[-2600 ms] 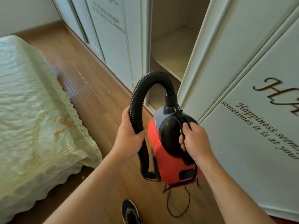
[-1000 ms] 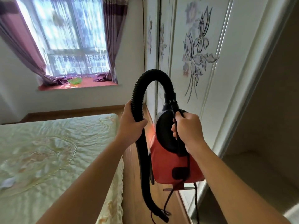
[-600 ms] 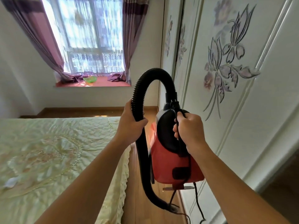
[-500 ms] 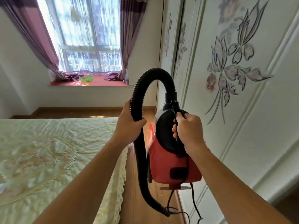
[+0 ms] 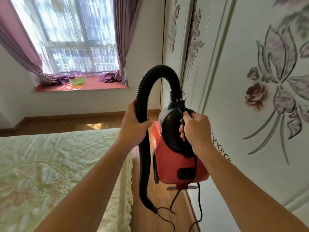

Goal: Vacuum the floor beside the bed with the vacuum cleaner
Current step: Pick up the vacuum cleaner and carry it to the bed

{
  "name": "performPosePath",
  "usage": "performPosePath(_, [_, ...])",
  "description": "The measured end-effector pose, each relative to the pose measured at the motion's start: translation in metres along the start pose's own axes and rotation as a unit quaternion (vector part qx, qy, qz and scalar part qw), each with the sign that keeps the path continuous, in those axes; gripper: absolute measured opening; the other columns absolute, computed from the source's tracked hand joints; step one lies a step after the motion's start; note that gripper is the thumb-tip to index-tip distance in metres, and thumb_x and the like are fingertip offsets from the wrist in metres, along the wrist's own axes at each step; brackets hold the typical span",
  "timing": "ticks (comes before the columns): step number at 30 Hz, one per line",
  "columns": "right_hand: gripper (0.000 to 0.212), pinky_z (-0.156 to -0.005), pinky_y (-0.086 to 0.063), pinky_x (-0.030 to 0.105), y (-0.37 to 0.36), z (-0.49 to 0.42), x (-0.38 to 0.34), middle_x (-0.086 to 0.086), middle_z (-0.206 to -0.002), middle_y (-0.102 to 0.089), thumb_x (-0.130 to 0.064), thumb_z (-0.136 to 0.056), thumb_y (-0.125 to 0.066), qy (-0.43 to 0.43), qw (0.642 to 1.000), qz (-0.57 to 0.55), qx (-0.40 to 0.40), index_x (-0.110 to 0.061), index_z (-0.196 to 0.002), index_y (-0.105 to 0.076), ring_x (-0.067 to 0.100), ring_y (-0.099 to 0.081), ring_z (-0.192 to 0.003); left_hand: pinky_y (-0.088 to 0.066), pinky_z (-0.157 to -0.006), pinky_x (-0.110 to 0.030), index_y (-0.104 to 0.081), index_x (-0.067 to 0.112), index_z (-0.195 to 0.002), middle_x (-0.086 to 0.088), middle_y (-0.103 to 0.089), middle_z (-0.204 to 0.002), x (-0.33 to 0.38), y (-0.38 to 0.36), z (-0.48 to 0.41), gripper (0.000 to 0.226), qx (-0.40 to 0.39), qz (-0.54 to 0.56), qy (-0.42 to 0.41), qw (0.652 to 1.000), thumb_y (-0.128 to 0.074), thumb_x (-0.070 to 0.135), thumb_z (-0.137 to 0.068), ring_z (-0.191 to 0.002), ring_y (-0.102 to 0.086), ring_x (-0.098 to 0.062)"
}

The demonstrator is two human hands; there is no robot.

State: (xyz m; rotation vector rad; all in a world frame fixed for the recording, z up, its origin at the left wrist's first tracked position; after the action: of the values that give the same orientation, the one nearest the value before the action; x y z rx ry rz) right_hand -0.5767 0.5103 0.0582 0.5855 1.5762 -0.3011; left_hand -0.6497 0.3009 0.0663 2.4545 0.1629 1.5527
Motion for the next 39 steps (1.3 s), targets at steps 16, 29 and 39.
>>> performPosePath(16, [0.033,-0.045,-0.043,0.029,-0.116,-0.281,0.049,0.006,-0.053,-0.059,-0.023,-0.103,-0.048,-0.024,0.996,-0.020,-0.078,-0.005,-0.080,-0.063,0.019,-0.051,-0.041,-0.050,-0.073,-0.025,-0.040,0.024,-0.144,-0.007,-0.063,-0.095,-0.126,-0.047,-0.242,0.076,0.047,-0.044,0.051,0.997,-0.073,-0.004,-0.081,-0.087,-0.067,-0.021])
performPosePath(29, [0.035,-0.046,-0.042,0.030,-0.233,-0.451,0.034,0.004,-0.050,-0.057,-0.023,-0.103,-0.049,0.002,0.994,-0.002,-0.112,-0.007,-0.074,-0.061,0.021,-0.050,-0.041,-0.052,-0.069,-0.019,-0.043,0.022,-0.139,-0.012,-0.063,-0.101,-0.204,-0.022,-0.412,0.068,0.090,-0.026,0.061,0.994,-0.070,-0.006,-0.083,-0.086,-0.066,-0.018])
performPosePath(39, [0.034,-0.046,-0.044,0.030,-0.350,-0.548,0.030,0.005,-0.051,-0.057,-0.022,-0.103,-0.048,0.001,0.996,0.006,-0.085,-0.007,-0.076,-0.061,0.020,-0.050,-0.042,-0.052,-0.072,-0.027,-0.046,0.026,-0.130,-0.012,-0.060,-0.099,-0.292,0.021,-0.553,0.063,0.057,0.039,0.072,0.995,-0.068,-0.010,-0.083,-0.088,-0.062,-0.023])
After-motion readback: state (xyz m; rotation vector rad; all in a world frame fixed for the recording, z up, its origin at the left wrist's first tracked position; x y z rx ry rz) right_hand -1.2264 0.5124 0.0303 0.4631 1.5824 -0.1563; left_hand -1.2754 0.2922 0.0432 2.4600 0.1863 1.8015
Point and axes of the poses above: each hand's wrist, its own z-axis away from the middle knuckle, its own y-axis out of the back of the hand, x = y × z, the point moved 9 cm from there along -z, towards the middle knuckle
